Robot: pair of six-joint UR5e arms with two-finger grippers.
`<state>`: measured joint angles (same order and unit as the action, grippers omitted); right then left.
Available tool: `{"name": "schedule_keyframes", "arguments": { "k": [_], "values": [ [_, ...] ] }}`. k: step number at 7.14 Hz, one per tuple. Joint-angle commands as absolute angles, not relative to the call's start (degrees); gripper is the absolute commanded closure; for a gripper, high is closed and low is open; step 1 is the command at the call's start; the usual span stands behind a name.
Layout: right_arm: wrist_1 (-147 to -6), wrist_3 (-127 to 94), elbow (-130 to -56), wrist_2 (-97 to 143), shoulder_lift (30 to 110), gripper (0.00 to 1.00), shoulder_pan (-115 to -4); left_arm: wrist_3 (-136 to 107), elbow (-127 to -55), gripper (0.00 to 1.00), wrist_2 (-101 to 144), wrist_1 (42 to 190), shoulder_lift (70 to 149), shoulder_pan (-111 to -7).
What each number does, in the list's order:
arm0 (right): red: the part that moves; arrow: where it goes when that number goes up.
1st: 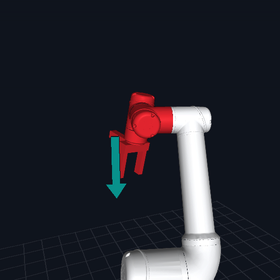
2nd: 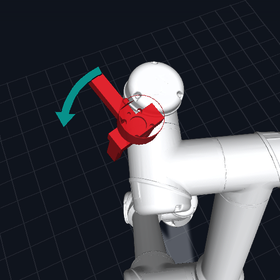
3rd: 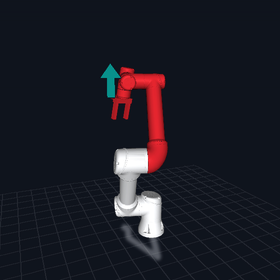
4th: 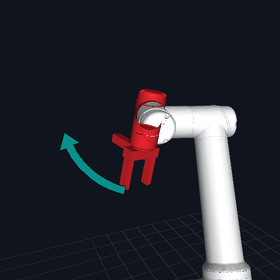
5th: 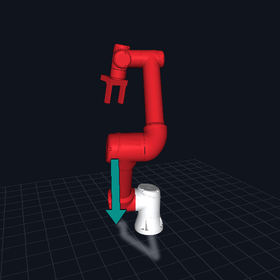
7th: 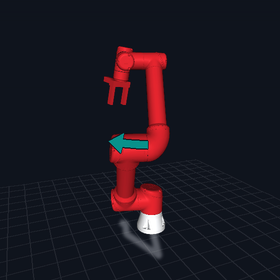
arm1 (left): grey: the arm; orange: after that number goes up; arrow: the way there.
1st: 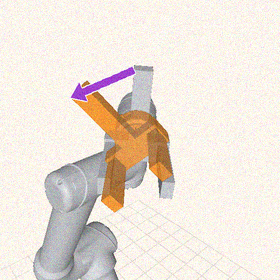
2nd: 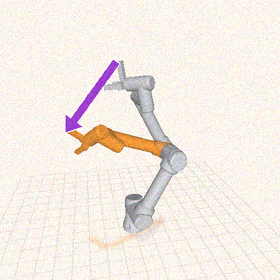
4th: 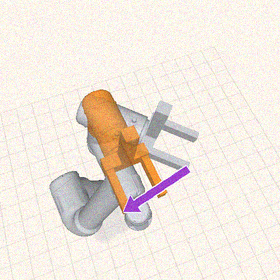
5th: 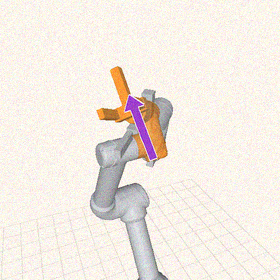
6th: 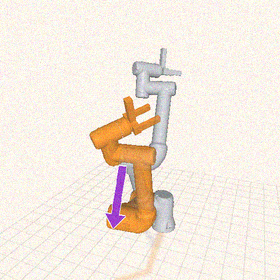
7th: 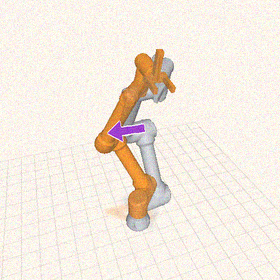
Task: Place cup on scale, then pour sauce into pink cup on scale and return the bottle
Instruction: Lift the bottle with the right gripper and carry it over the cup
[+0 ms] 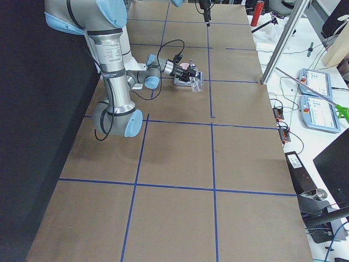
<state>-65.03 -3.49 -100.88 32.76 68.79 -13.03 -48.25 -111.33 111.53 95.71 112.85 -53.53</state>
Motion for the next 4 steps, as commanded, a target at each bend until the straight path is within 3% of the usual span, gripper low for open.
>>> {"name": "schedule_keyframes", "arguments": {
  "k": [1,4],
  "values": [
    [-67.1,5.5,-100.8,30.1,68.5,1.0,-12.2,-48.3,-111.4,0.0,111.5,95.7,112.9,-53.5],
    [-68.7,12.8,-100.0,25.5,68.3,1.0,-11.3,-48.3,-111.7,0.0,111.5,95.6,112.9,-53.5]
  ]
}}
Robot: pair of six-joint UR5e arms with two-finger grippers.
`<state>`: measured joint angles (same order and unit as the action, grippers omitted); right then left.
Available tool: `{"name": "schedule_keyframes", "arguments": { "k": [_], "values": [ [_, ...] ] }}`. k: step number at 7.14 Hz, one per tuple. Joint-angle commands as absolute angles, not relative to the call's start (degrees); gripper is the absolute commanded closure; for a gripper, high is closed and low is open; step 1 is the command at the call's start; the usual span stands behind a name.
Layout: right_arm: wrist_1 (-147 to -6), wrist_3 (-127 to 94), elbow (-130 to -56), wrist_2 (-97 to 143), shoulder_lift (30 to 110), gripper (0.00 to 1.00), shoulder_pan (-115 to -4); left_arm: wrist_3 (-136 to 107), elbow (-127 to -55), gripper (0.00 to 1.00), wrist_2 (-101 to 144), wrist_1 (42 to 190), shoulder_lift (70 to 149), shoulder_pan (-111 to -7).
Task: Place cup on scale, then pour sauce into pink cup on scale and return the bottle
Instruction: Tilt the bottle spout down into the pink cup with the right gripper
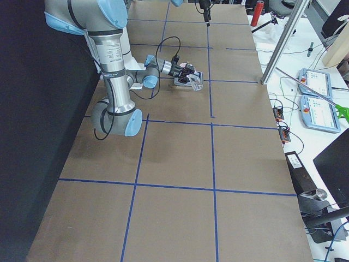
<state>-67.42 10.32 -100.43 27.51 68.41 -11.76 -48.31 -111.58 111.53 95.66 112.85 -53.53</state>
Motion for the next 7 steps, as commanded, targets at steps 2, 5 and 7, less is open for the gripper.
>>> {"name": "schedule_keyframes", "arguments": {
  "k": [2,5,7],
  "values": [
    [-71.8,13.7,-99.9,24.3,67.1,1.0,-11.3,-48.3,-111.6,0.0,111.5,95.6,112.9,-53.5],
    [-75.8,16.4,-100.0,21.2,66.9,1.0,-11.3,-48.4,-111.4,0.0,111.7,95.6,112.9,-53.4],
    [-80.0,20.1,-99.9,19.5,65.1,1.0,-11.3,-48.4,-111.4,0.0,111.9,95.7,112.9,-53.4]
  ]
}}
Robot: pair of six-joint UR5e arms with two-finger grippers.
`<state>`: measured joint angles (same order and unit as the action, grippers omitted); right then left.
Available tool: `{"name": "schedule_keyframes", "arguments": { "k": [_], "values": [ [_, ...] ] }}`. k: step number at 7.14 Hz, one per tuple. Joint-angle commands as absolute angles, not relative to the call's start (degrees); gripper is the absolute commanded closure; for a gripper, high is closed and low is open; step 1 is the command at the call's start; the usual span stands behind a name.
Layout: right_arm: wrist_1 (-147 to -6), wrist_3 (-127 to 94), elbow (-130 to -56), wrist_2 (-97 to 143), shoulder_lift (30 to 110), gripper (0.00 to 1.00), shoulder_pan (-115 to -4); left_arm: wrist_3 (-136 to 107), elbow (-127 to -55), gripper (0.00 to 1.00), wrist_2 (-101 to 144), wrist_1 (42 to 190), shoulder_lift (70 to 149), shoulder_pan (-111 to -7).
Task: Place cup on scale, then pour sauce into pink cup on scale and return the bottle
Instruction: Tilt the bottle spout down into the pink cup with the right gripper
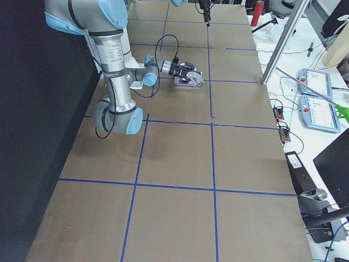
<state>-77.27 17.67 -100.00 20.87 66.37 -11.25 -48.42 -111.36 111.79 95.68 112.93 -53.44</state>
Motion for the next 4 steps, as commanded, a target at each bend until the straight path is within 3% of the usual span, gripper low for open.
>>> {"name": "schedule_keyframes", "arguments": {
  "k": [1,4],
  "values": [
    [-80.2,21.0,-99.9,19.1,65.0,1.0,-11.3,-48.4,-111.4,0.0,111.9,95.7,113.0,-53.4],
    [-80.8,25.5,-100.0,18.4,65.1,1.0,-11.4,-48.4,-111.3,0.0,112.0,95.9,113.0,-53.4]
  ]
}}
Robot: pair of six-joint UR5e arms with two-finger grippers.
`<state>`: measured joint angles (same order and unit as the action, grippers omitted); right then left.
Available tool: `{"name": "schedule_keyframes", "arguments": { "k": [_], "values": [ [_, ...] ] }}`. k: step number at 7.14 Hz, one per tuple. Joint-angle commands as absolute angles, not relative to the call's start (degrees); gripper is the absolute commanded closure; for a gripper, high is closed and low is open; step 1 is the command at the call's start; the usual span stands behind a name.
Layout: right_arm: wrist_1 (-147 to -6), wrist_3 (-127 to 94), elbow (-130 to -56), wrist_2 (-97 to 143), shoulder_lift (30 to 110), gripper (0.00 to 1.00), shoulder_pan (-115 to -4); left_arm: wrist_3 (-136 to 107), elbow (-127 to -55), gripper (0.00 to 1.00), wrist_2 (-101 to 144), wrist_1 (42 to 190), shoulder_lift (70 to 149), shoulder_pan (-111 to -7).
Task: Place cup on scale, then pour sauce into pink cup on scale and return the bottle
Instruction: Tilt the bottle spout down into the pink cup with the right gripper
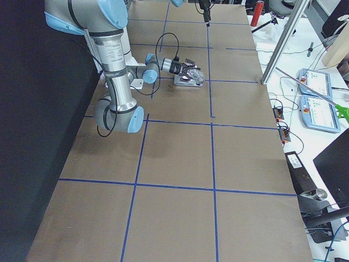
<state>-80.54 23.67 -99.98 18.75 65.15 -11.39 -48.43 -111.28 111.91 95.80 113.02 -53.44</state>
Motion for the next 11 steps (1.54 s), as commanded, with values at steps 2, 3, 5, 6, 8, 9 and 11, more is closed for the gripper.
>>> {"name": "schedule_keyframes", "arguments": {
  "k": [2,3,5,6,8,9,11],
  "values": [
    [-80.7,28.7,-100.1,17.3,65.1,1.0,-11.4,-48.4,-111.2,0.0,112.0,96.0,112.9,-53.3],
    [-80.5,28.7,-100.3,17.3,65.0,1.0,-11.3,-48.4,-111.2,0.0,112.0,96.0,112.9,-53.3],
    [-77.6,23.0,-100.5,17.6,65.2,1.0,-11.3,-48.4,-111.2,0.0,112.0,96.0,112.9,-53.3],
    [-74.4,18.5,-99.8,17.7,65.9,1.0,-10.7,-48.4,-111.2,0.0,112.0,96.0,113.0,-53.3],
    [-73.7,2.2,-99.6,18.4,66.5,1.0,-10.1,-48.5,-111.4,0.0,111.8,95.9,113.1,-53.3],
    [-73.7,-5.0,-99.1,18.5,66.4,1.0,-9.5,-48.5,-111.6,0.0,111.8,95.9,113.1,-53.4],
    [-73.7,-26.7,-98.4,18.7,66.2,1.0,-8.0,-48.5,-111.8,0.0,111.7,95.7,113.0,-53.4]
  ]
}}
